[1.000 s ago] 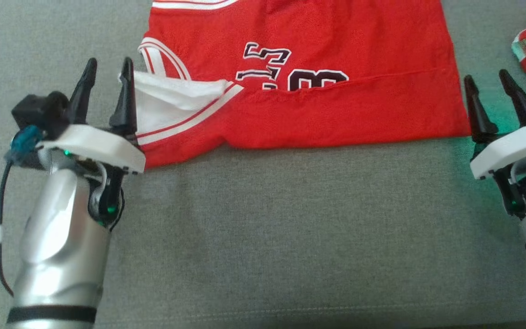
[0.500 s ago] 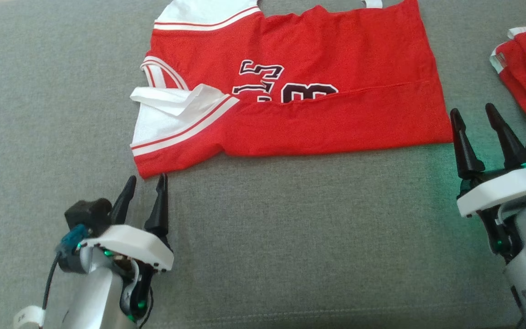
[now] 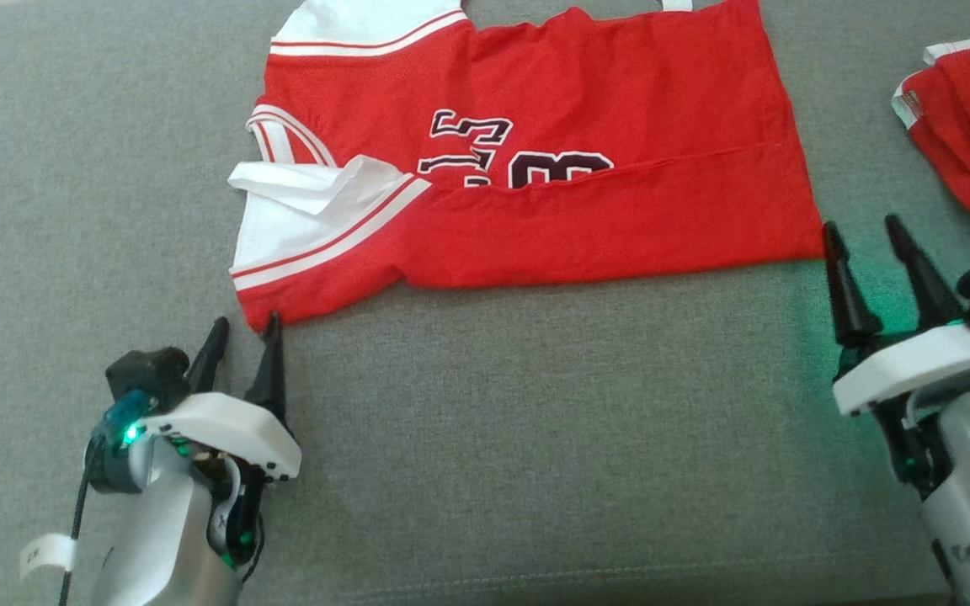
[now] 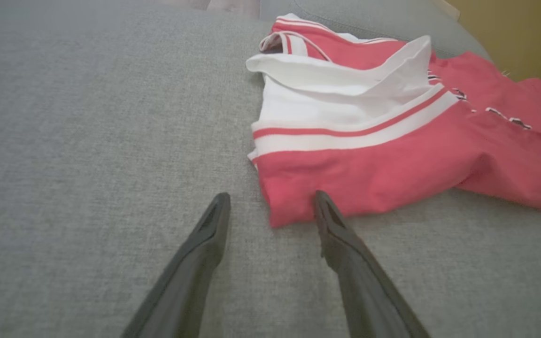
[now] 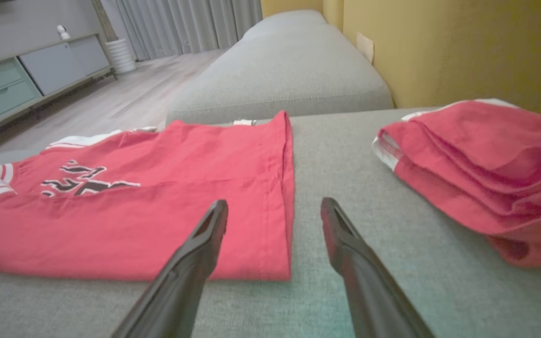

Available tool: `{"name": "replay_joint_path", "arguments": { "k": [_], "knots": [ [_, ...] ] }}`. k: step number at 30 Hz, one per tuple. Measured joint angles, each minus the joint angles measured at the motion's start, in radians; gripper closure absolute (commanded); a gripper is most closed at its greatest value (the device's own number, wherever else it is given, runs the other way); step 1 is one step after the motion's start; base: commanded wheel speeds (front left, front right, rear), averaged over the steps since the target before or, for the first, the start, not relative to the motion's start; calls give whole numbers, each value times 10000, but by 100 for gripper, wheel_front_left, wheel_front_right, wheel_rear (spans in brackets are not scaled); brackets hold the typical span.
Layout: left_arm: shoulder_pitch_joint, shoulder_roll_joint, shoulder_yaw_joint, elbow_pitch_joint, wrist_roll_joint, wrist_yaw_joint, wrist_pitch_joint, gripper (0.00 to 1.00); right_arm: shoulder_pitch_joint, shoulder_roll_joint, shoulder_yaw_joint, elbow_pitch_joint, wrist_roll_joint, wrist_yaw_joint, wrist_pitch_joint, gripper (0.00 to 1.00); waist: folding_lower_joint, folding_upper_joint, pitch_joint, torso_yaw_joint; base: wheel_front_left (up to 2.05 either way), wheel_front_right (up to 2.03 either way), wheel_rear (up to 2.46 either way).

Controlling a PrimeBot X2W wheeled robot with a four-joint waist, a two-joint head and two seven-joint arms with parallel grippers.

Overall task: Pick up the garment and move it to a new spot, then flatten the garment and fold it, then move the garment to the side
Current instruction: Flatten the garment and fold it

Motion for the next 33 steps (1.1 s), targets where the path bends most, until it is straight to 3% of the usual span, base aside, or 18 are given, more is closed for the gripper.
{"name": "replay_joint_path", "arguments": {
  "k": [2,13,14,16,18,19,26,33],
  "knots": [
    [-110,21,-15,230,29,-107,-19,100,-11,63,65,270,146,0,190,0,0,0,29,27,0,0,0],
    [-506,25,-238,621,44,-525,-276,100,-1095,378,151,1929,541,0,980,0,0,0,98,330,0,0,0],
    [-509,25,-267,629,44,-539,-278,100,-1116,389,161,2084,610,0,1041,9,0,0,88,371,0,0,0],
    [-519,27,-336,633,58,-541,-351,100,-1111,401,226,2359,677,0,1189,53,0,0,63,457,0,0,0],
    [-519,38,-364,629,105,-543,-351,100,-1107,422,307,2449,817,0,1237,80,0,0,36,507,0,0,0],
    [-519,50,-368,617,127,-545,-351,100,-1107,428,360,2449,911,0,1241,100,0,0,28,514,0,0,0],
    [-451,109,-422,280,224,-669,-353,100,-970,339,539,2383,1275,0,1218,100,0,0,-124,539,0,0,0],
    [428,408,-428,-380,217,-798,-353,100,-457,-144,1081,1868,1850,0,1210,100,0,0,-509,468,0,0,0]
  ]
}}
